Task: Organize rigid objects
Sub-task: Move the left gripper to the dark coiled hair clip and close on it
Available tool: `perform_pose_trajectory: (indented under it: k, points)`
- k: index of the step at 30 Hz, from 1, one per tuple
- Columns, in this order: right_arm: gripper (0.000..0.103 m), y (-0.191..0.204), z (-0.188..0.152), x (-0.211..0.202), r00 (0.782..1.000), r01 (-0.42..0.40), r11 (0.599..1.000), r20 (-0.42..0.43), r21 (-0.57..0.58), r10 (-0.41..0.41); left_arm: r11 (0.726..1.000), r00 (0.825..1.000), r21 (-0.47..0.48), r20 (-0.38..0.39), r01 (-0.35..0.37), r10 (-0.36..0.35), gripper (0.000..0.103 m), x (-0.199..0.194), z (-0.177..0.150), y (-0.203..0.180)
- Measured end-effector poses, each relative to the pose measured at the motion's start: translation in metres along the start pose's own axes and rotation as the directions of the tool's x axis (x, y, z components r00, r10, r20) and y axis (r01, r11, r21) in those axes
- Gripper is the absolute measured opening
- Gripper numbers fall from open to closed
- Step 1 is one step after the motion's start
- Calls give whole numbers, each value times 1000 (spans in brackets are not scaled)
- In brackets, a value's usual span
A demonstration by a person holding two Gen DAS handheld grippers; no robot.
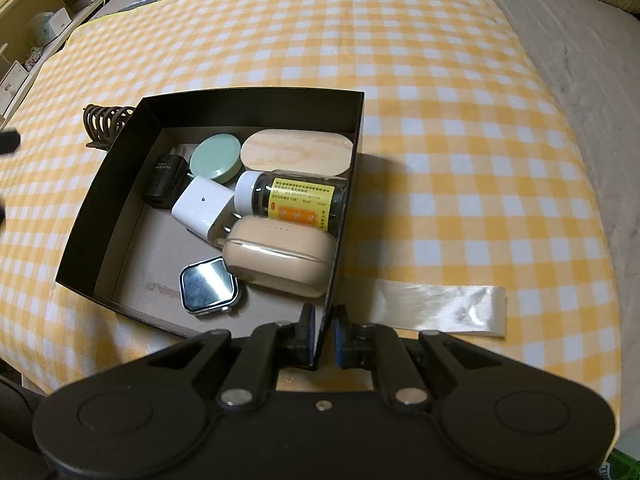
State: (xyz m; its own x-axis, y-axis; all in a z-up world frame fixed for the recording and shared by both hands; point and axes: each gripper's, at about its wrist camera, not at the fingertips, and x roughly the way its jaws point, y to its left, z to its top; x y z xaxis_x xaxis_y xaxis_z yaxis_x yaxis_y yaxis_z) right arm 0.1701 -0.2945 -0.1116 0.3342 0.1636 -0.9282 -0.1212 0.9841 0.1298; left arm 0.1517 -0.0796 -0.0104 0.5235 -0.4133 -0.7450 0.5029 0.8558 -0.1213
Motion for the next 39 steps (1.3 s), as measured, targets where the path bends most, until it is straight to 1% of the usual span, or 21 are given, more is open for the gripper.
perform_pose_trajectory:
  k: [2, 5, 7, 11, 14, 18, 19, 20, 22, 23, 24, 26, 27, 30, 32, 33, 34, 36, 37, 38, 39]
  points:
    - [9, -1, 0, -1, 1000, 2, 1000, 2, -5, -2, 998, 998, -45, 20, -54, 55, 103, -2, 4, 14]
    - [9, -1, 0, -2, 1000, 3, 1000, 3, -5, -3, 984, 990, -124, 32, -130, 135, 103, -1, 9, 37]
    - [9, -1, -1, -3, 1000, 4, 1000, 4, -8, -4, 971, 982, -166, 41, -174, 183, 103, 0, 12, 53]
    - [9, -2, -1, -4, 1000, 4, 1000, 4, -10, -4, 946, 963, -209, 52, -248, 264, 103, 8, 15, 80]
    - [9, -2, -1, -4, 1000, 4, 1000, 4, -10, -4, 923, 952, -251, 16, -292, 306, 103, 21, 17, 98]
    - [9, -1, -1, -3, 1000, 4, 1000, 4, -9, -4, 895, 941, -295, -50, -335, 336, 103, 46, 18, 112]
    - [9, -2, 0, -4, 1000, 2, 1000, 4, -9, -2, 895, 940, -291, -68, -339, 334, 103, 54, 18, 114]
    - [9, -3, 0, -3, 1000, 1, 1000, 4, -8, -1, 901, 943, -278, -79, -333, 324, 103, 60, 17, 115]
    - [9, -3, 0, -4, 1000, -2, 1000, 4, -7, 2, 921, 948, -229, -97, -317, 302, 103, 71, 18, 114]
    - [9, -3, 1, -4, 1000, -4, 1000, 3, -7, 4, 927, 946, -194, -108, -321, 305, 103, 77, 18, 113]
    - [9, -2, 0, -4, 1000, -5, 1000, 4, -7, 5, 928, 941, -166, -117, -334, 318, 103, 83, 17, 110]
    - [10, -2, -1, -4, 1000, -7, 1000, 4, -8, 7, 921, 926, -127, -133, -369, 353, 103, 95, 15, 108]
    - [10, -2, -1, -4, 1000, -7, 1000, 3, -10, 7, 916, 921, -124, -142, -380, 363, 103, 100, 14, 107]
    - [10, -2, -2, -4, 1000, -8, 1000, 0, -10, 8, 906, 912, -137, -158, -400, 378, 103, 115, 9, 105]
    - [10, -2, -1, -3, 1000, -9, 1000, -1, -11, 9, 899, 905, -131, -143, -418, 400, 103, 124, 6, 102]
    - [10, -1, -2, -3, 1000, -10, 1000, 0, -11, 10, 895, 902, -123, -123, -428, 414, 103, 125, 4, 99]
    - [10, 0, -2, -3, 1000, -10, 1000, -1, -11, 10, 897, 904, -121, -94, -426, 416, 103, 124, 1, 100]
    - [10, -1, -2, -3, 1000, -14, 1000, -1, -9, 13, 899, 906, -116, -70, -423, 417, 101, 124, 1, 99]
    - [10, -1, -2, -3, 1000, -14, 1000, -1, -8, 14, 902, 910, -123, -63, -414, 409, 95, 125, 2, 99]
    - [10, -1, -2, -3, 1000, -15, 1000, -1, -8, 15, 910, 919, -129, -63, -394, 389, 90, 126, 3, 100]
    - [10, -1, -1, -4, 1000, -15, 1000, -1, -9, 15, 916, 925, -133, -68, -379, 373, 89, 126, 4, 101]
